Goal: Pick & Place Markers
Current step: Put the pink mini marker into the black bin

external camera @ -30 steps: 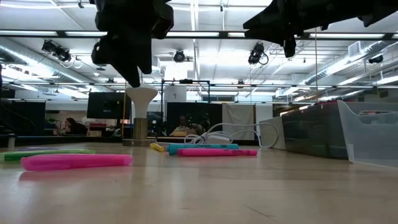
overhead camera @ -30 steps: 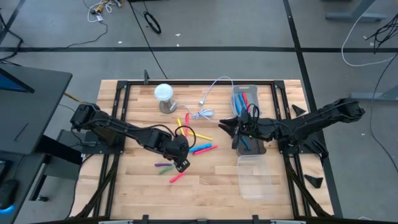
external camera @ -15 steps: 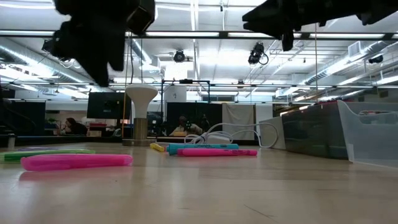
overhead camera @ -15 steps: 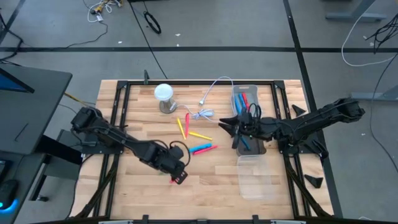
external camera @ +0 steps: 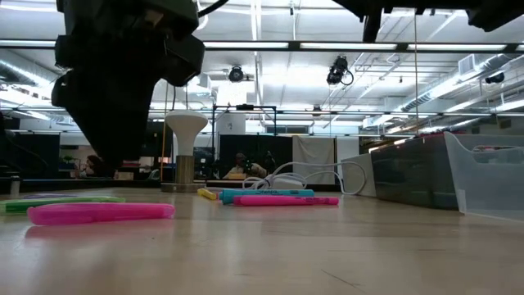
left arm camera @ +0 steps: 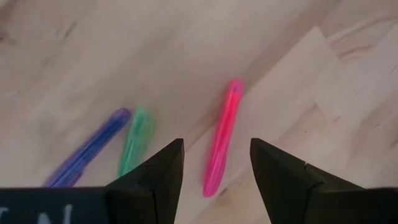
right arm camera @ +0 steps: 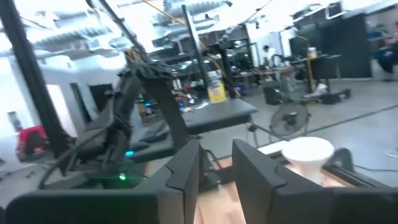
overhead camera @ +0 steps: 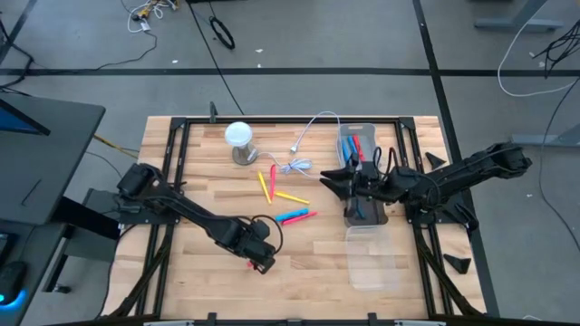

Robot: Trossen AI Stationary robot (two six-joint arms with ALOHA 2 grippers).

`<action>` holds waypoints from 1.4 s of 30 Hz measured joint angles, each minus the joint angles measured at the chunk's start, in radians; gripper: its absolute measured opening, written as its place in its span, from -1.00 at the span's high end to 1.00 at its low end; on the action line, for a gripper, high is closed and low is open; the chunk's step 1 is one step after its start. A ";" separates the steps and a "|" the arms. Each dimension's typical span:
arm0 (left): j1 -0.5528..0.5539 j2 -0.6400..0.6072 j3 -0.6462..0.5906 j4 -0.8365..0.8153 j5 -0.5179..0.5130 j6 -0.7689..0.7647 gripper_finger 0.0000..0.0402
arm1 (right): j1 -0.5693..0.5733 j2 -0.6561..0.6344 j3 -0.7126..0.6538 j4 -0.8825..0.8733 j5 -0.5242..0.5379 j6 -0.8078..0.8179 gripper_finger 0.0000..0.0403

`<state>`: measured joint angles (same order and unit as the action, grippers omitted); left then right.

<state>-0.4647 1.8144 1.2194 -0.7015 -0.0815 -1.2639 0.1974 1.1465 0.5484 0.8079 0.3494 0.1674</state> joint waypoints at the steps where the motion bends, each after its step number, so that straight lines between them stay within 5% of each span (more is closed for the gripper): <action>1: 0.000 0.005 0.000 0.001 0.006 0.000 0.04 | 0.000 0.000 0.000 0.005 -0.011 0.000 0.50; 28: -0.036 0.124 0.004 0.090 0.014 0.051 0.07 | 0.000 0.000 0.000 0.030 -0.027 0.008 0.50; 35: -0.036 0.121 0.002 0.072 -0.003 0.076 0.35 | 0.000 0.000 0.000 0.030 -0.027 0.066 0.50; 42: -0.036 0.121 0.003 0.025 -0.028 0.073 0.79 | 0.001 0.000 0.000 0.030 -0.027 0.317 0.50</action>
<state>-0.5003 1.9354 1.2224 -0.6762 -0.1100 -1.1914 0.1982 1.1465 0.5484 0.8375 0.3224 0.4840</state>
